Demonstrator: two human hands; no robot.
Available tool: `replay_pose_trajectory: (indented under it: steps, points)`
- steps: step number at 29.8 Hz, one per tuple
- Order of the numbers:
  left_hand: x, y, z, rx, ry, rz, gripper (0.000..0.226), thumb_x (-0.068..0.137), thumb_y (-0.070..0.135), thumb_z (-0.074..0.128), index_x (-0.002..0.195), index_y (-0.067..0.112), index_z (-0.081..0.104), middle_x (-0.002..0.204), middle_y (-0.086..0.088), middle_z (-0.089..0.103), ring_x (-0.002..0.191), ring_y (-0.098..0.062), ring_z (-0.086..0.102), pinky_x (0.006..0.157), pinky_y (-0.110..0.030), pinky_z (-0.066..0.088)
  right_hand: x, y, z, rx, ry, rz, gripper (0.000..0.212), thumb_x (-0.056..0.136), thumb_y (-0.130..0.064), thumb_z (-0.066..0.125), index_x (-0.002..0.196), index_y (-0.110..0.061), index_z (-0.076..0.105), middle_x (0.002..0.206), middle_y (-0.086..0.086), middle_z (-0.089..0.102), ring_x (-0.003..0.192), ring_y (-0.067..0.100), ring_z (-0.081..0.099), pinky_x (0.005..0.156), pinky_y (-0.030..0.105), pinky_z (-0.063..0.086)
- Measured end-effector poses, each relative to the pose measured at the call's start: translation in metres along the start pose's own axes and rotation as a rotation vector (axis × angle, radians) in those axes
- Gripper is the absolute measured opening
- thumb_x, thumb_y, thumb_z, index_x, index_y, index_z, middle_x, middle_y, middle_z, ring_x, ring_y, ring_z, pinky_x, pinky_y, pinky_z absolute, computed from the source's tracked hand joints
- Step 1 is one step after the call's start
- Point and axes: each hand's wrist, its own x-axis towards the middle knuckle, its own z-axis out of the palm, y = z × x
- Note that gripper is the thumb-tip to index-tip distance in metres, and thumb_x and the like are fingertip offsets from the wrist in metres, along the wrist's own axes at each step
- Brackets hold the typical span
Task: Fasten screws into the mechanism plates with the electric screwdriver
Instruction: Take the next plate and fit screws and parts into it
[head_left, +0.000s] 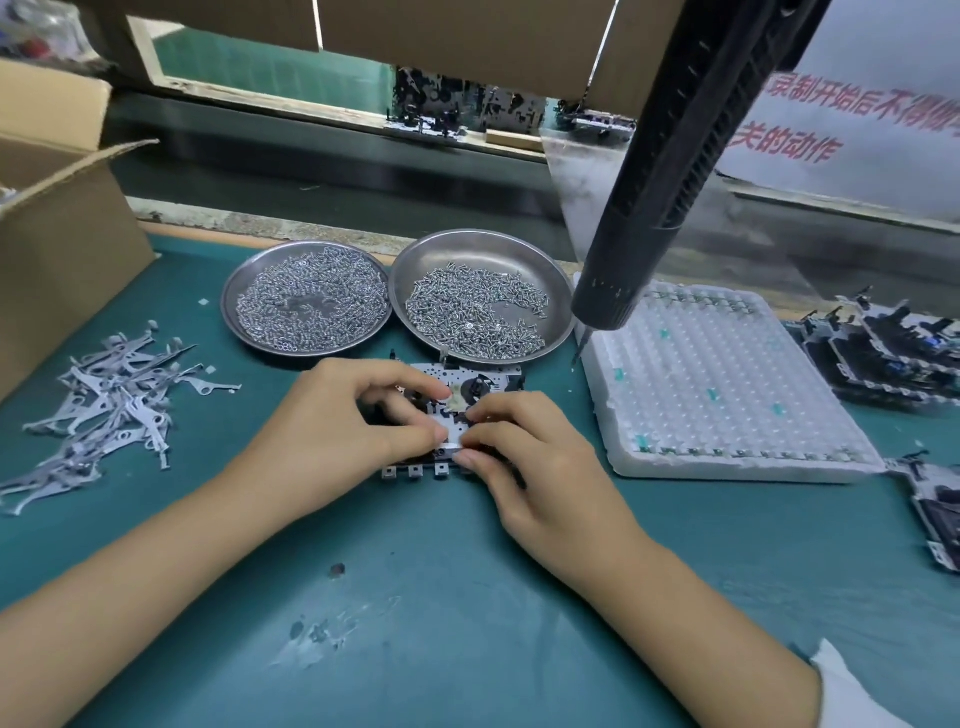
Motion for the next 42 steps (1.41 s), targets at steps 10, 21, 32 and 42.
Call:
replay_pose_trajectory:
  steps: [10,21,32,42]
  points:
    - [0.001,-0.001,0.001,0.035,-0.034,0.032,0.038,0.072,0.007,0.076,0.093,0.037,0.069,0.069,0.007,0.073,0.063,0.001,0.062,0.066,-0.010,0.049,0.000,-0.004,0.010,-0.167,0.112,-0.068,0.006,0.082,0.001,0.061,0.079,0.004,0.065,0.086,0.014,0.064,0.072,0.033,0.056,0.056,0.040,0.049]
    - [0.005,-0.001,-0.003,-0.033,-0.062,0.025,0.036,0.066,0.021,0.081,0.098,0.035,0.070,0.074,0.005,0.074,0.061,-0.006,0.061,0.054,-0.018,0.050,0.005,0.004,-0.003,0.359,0.261,0.303,0.014,0.090,-0.013,0.058,0.086,-0.007,0.070,0.085,-0.002,0.064,0.083,0.007,0.058,0.077,0.016,0.044]
    - [0.016,-0.008,-0.017,0.171,0.203,0.259,0.016,0.075,0.039,0.072,0.090,0.036,0.070,0.080,0.016,0.069,0.071,-0.002,0.057,0.071,-0.008,0.043,0.002,0.001,-0.001,0.490,0.319,0.402,0.011,0.091,-0.014,0.061,0.086,-0.020,0.070,0.084,-0.006,0.067,0.082,0.002,0.060,0.073,0.014,0.045]
    - [0.052,-0.020,-0.050,0.700,0.366,-0.033,0.018,0.085,0.023,0.068,0.102,0.017,0.073,0.095,-0.009,0.071,0.094,-0.028,0.062,0.088,-0.036,0.046,0.000,0.002,0.000,0.522,0.315,0.433,0.013,0.092,-0.013,0.062,0.085,-0.021,0.070,0.080,-0.011,0.065,0.078,0.000,0.058,0.072,0.011,0.041]
